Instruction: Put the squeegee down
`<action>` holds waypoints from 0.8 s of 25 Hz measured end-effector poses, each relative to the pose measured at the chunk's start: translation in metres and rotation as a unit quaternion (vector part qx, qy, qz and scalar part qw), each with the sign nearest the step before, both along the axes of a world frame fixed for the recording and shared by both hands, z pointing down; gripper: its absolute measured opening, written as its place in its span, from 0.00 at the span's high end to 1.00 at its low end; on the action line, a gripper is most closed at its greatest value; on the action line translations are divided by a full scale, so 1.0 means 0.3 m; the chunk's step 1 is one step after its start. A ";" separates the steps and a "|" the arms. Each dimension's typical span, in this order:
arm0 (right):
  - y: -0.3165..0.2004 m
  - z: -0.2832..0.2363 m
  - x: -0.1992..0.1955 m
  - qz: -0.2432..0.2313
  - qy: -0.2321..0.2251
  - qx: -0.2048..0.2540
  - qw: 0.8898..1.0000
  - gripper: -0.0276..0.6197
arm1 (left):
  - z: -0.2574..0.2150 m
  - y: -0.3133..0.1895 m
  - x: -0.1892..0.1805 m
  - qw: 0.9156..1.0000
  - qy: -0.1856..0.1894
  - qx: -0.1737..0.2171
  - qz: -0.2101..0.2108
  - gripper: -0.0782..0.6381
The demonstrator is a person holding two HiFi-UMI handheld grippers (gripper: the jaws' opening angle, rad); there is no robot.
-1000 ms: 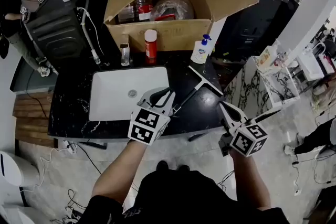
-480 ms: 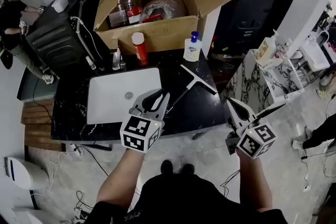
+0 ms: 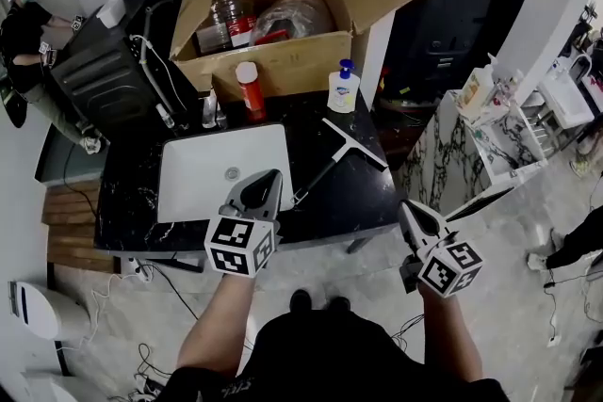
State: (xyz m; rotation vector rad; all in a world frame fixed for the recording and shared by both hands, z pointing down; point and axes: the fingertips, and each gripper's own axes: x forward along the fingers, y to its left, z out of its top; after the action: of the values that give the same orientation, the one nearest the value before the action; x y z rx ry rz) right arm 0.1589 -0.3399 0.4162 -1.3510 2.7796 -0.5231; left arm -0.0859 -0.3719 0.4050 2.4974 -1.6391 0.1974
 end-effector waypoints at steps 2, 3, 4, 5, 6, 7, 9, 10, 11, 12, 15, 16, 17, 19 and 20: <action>-0.005 -0.038 -0.017 -0.008 -0.008 0.012 1.000 0.95 | -0.008 0.002 0.016 1.000 0.001 0.003 0.001 0.88; -0.007 -0.061 -0.026 -0.014 -0.013 0.019 1.000 0.95 | -0.011 0.002 0.023 1.000 0.002 0.004 0.001 0.88; -0.009 -0.083 -0.035 -0.019 -0.016 0.026 0.999 0.95 | -0.013 0.001 0.030 1.000 0.002 0.004 0.002 0.88; -0.012 -0.103 -0.044 -0.023 -0.015 0.034 0.999 0.95 | -0.016 -0.002 0.036 1.000 0.002 0.003 0.002 0.88; -0.017 -0.121 -0.053 -0.025 -0.010 0.042 0.999 0.95 | -0.018 -0.007 0.041 1.000 0.002 0.003 0.003 0.88; -0.023 -0.136 -0.061 -0.027 -0.002 0.051 0.998 0.95 | -0.022 -0.013 0.047 1.000 0.002 0.004 0.004 0.88; -0.037 -0.163 -0.073 -0.028 0.011 0.068 0.997 0.95 | -0.031 -0.030 0.058 1.000 0.000 0.006 0.006 0.88; -0.045 -0.177 -0.078 -0.028 0.015 0.075 0.997 0.95 | -0.037 -0.039 0.064 1.000 -0.001 0.008 0.007 0.88; -0.052 -0.191 -0.082 -0.027 0.018 0.082 0.996 0.95 | -0.045 -0.048 0.070 1.000 -0.002 0.011 0.009 0.88; -0.059 -0.208 -0.084 -0.027 0.019 0.089 0.996 0.95 | -0.054 -0.055 0.075 1.000 -0.003 0.013 0.010 0.88; -0.071 -0.273 -0.092 -0.025 0.018 0.108 0.994 0.95 | -0.088 -0.071 0.087 1.000 -0.008 0.024 0.016 0.88; -0.074 -0.297 -0.096 -0.026 0.018 0.115 0.993 0.95 | -0.099 -0.076 0.089 0.999 -0.009 0.027 0.018 0.88; -0.076 -0.316 -0.100 -0.029 0.020 0.122 0.992 0.95 | -0.110 -0.080 0.089 0.999 -0.009 0.030 0.018 0.88; -0.076 -0.337 -0.110 -0.035 0.025 0.131 0.990 0.95 | -0.126 -0.082 0.086 0.999 -0.008 0.034 0.018 0.88; -0.072 -0.338 -0.114 -0.038 0.029 0.133 0.990 0.95 | -0.131 -0.079 0.086 0.999 -0.007 0.036 0.019 0.88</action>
State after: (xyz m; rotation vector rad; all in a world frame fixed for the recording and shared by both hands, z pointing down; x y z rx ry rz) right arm 0.1247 -0.3614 0.3148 -1.2259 2.8283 -0.1062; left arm -0.0602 -0.3956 0.3656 2.5864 -1.6341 0.1634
